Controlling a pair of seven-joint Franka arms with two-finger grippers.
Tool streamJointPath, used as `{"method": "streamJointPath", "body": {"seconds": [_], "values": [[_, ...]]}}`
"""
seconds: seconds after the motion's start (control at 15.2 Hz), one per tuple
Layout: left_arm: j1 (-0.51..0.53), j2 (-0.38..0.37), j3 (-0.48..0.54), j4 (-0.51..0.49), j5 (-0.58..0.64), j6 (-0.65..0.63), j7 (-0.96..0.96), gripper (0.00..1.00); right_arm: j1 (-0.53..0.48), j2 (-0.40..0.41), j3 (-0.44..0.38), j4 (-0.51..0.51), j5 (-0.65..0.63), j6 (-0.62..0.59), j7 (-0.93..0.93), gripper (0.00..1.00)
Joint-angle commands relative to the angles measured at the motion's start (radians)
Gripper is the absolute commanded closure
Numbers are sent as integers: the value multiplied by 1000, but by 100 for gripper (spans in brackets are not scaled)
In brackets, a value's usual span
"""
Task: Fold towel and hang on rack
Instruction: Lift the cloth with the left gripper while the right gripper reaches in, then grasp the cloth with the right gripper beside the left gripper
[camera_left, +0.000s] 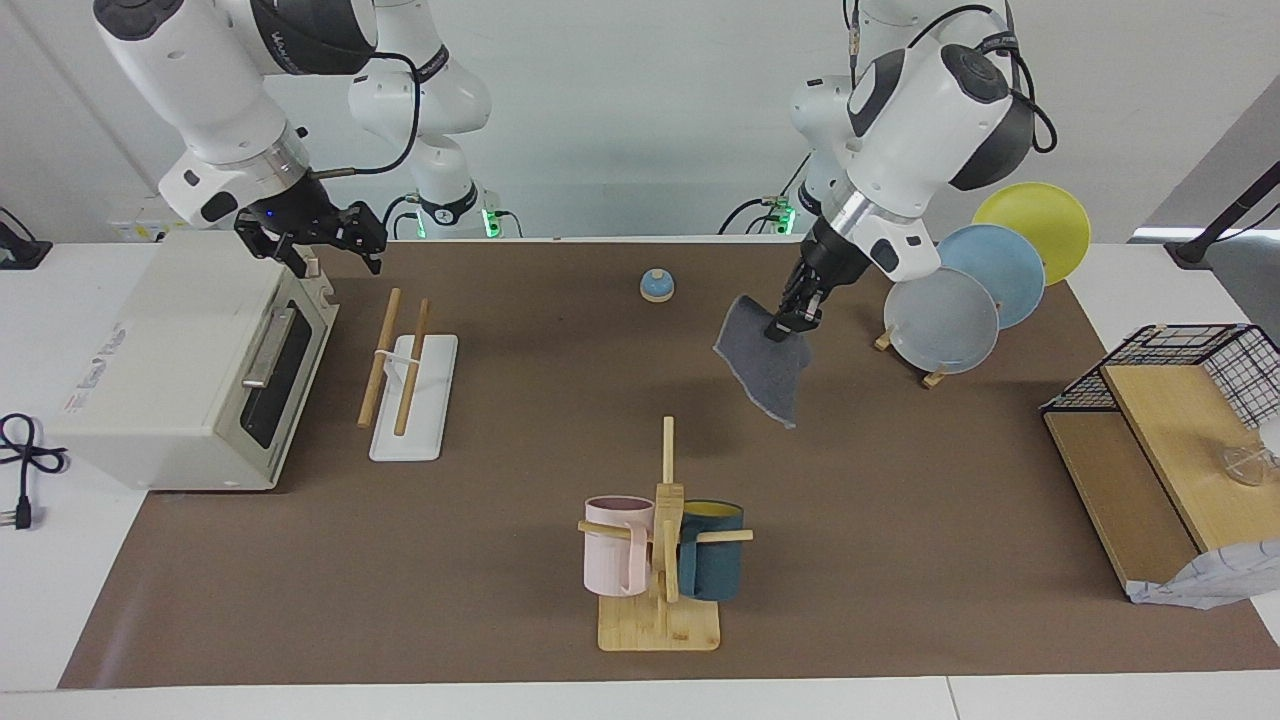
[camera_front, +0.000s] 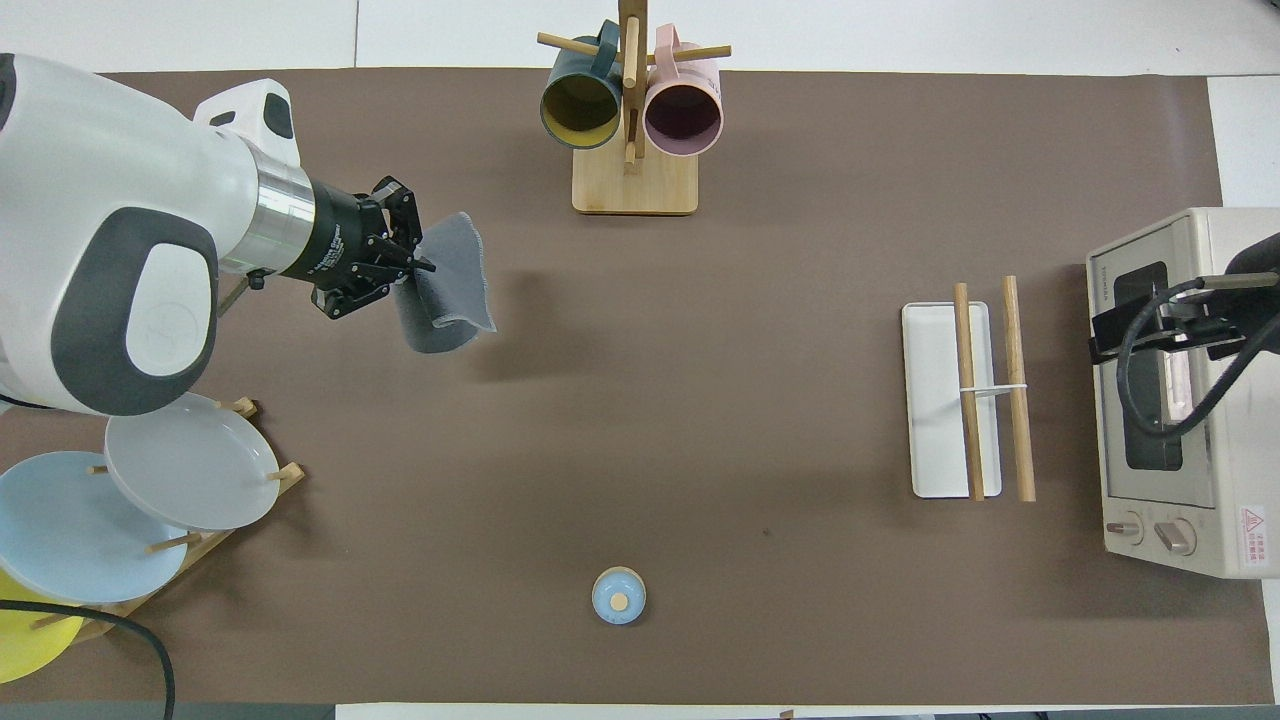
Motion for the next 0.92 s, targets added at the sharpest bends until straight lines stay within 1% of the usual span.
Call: {"method": "streamJointPath", "body": {"seconds": [0.0, 0.13, 0.26, 0.4, 0.46, 0.59, 0.66, 0.79, 0.86], "values": [[4, -36, -8, 0, -92, -4, -129, 100, -5, -33, 2, -50, 146, 42, 179, 0], [1, -55, -12, -11, -154, 18, -213, 100, 1, -32, 2, -50, 269, 72, 336, 0], [0, -56, -41, -22, -176, 76, -312, 100, 6, -32, 5, -50, 387, 91, 523, 0], [-29, -58, -52, -37, -197, 151, -417, 100, 18, -32, 14, -53, 493, 132, 776, 0], [-51, -62, -52, -48, -197, 185, -465, 100, 42, -32, 14, -53, 551, 163, 911, 0], [-92, -75, -52, -82, -197, 248, -525, 100, 56, -32, 14, -79, 712, 278, 1229, 0], [-106, -85, -52, -103, -200, 278, -550, 100, 85, -32, 14, -80, 734, 316, 1312, 0], [-140, -96, -52, -132, -202, 340, -620, 100, 142, -35, 14, -99, 739, 346, 1354, 0], [-149, -101, -52, -142, -202, 364, -654, 100, 163, -47, 14, -124, 739, 358, 1375, 0]]}}
